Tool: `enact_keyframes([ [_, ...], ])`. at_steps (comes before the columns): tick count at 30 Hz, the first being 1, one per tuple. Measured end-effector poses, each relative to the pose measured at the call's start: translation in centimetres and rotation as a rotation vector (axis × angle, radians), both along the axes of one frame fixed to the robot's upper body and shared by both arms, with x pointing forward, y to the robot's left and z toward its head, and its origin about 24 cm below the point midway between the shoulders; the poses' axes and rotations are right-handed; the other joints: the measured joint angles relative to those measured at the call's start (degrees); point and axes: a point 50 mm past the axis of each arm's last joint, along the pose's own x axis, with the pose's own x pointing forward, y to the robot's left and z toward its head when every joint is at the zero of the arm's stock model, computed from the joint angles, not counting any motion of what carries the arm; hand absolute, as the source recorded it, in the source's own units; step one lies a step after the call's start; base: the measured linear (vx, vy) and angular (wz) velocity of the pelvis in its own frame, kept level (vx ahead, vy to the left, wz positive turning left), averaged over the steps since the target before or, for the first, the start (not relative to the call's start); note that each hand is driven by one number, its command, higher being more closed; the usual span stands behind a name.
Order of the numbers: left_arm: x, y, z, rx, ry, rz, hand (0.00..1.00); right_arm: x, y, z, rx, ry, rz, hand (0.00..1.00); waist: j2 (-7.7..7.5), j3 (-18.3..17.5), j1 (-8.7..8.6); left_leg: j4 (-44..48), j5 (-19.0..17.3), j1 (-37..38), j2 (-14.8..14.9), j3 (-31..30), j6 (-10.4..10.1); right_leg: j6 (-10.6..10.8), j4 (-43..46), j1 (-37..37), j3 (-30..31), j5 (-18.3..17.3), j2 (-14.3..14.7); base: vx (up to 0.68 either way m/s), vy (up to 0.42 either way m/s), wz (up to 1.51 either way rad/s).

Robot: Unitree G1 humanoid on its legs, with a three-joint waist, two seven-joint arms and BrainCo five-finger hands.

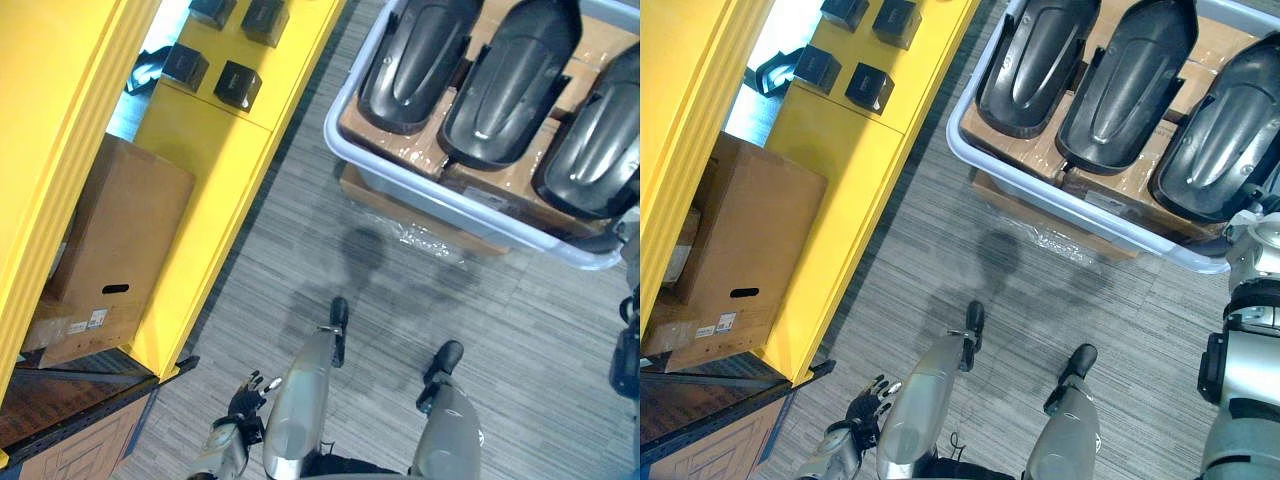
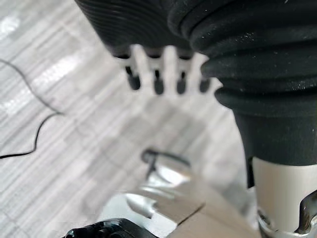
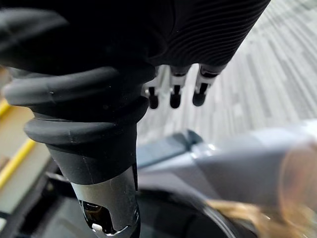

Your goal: Walk over and take plastic housings, then place them on the shelf

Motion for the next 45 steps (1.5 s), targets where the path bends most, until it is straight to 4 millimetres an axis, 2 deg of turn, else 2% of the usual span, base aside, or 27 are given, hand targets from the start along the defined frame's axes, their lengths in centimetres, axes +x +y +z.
enact_keyframes([
  [6,-0.3,-0.3,-0.2,-0.022,0.007,0.019,0.0,-0.7,-1.0,1.2,-0.054,0.033,-0.046,0.0,0.52,-0.34,1.63,1.28,-0.04,-1.78,-0.65,-1.45,-0.04,-0.2,3.25,-1.41,-1.24,-1.77,-0.83,-0.01,-0.018,0.13],
  [10,-0.4,-0.6,-0.2,-0.031,0.005,0.021,0.0,-0.1,-0.6,2.6,-0.09,0.02,-0.023,0.0,1.12,-0.75,2.53,1.92,-0.06,-2.54,-0.69,-1.65,-0.06,-0.45,5.52,-2.97,-1.26,-2.77,-1.32,-0.02,-0.028,0.04],
  [11,-0.4,-0.7,-0.2,-0.034,0.006,0.021,0.0,-0.1,-0.5,2.6,-0.094,0.025,-0.018,1.0,1.28,-0.87,2.71,1.96,-0.06,-2.57,-0.69,-1.69,-0.07,-0.5,5.63,-2.98,-1.27,-2.84,-1.32,0.0,0.0,0.0],
  [15,-0.5,-0.9,-0.3,-0.047,0.005,0.018,0.0,-0.1,-0.5,2.2,-0.066,0.079,-0.012,1.0,1.86,-1.27,3.45,2.41,-0.09,-3.5,-0.67,-2.15,-0.1,-0.56,6.4,-3.54,-1.5,-3.18,-1.3,-0.02,-0.032,0.04],
  [22,-0.6,-0.9,-0.3,-0.048,0.006,0.02,0.0,-1.8,-2.1,1.9,-0.016,0.152,-0.076,1.0,1.92,-1.31,3.64,2.55,-0.19,-3.48,-0.63,-2.57,-0.25,-0.56,6.91,-3.41,-1.7,-3.76,-1.24,0.0,-0.022,0.02],
  [27,-0.5,-1.0,-0.2,-0.045,-0.001,0.017,0.0,-2.5,-2.5,0.5,0.075,0.194,-0.086,1.0,1.94,-1.32,3.73,2.92,-0.39,-3.31,-0.42,-3.04,-0.58,-0.73,8.32,-3.3,-2.1,-4.87,-1.23,0.0,-0.046,0.04],
  [30,-0.6,-1.2,-0.3,-0.045,0.001,-0.001,0.0,-2.7,-2.4,-0.6,0.137,0.201,-0.079,1.0,2.68,-1.84,4.12,2.95,-0.4,-3.29,-0.37,-3.14,-0.6,-0.78,8.45,-3.19,-2.3,-5.0,-1.24,0.0,-0.024,0.02],
  [34,-0.6,-1.5,-0.3,-0.046,0.002,-0.013,0.0,-2.7,-2.5,-1.0,0.155,0.193,-0.088,1.0,3.27,-2.27,4.4,2.82,-0.39,-3.0,-0.34,-3.12,-0.59,-0.77,8.56,-2.99,-2.3,-5.01,-1.28,0.0,0.0,0.0],
  [38,-0.6,-1.5,-0.3,-0.045,-0.001,-0.012,0.0,-2.7,-2.4,-1.3,0.099,0.194,-0.118,1.0,3.27,-2.27,4.44,2.27,-0.36,-1.89,-0.37,-3.07,-0.59,-0.76,8.32,-1.93,-2.45,-5.01,-1.34,0.0,-0.008,0.0],
  [45,0.1,-1.3,0.3,-0.056,-0.05,0.039,0.0,-2.2,-2.1,-0.4,-0.1,0.192,-0.141,1.0,3.01,-2.09,3.69,2.15,-0.31,-1.06,-0.08,-3.19,-0.65,-0.58,6.99,-0.49,-2.87,-4.78,-0.78,0.0,-0.004,0.0],
])
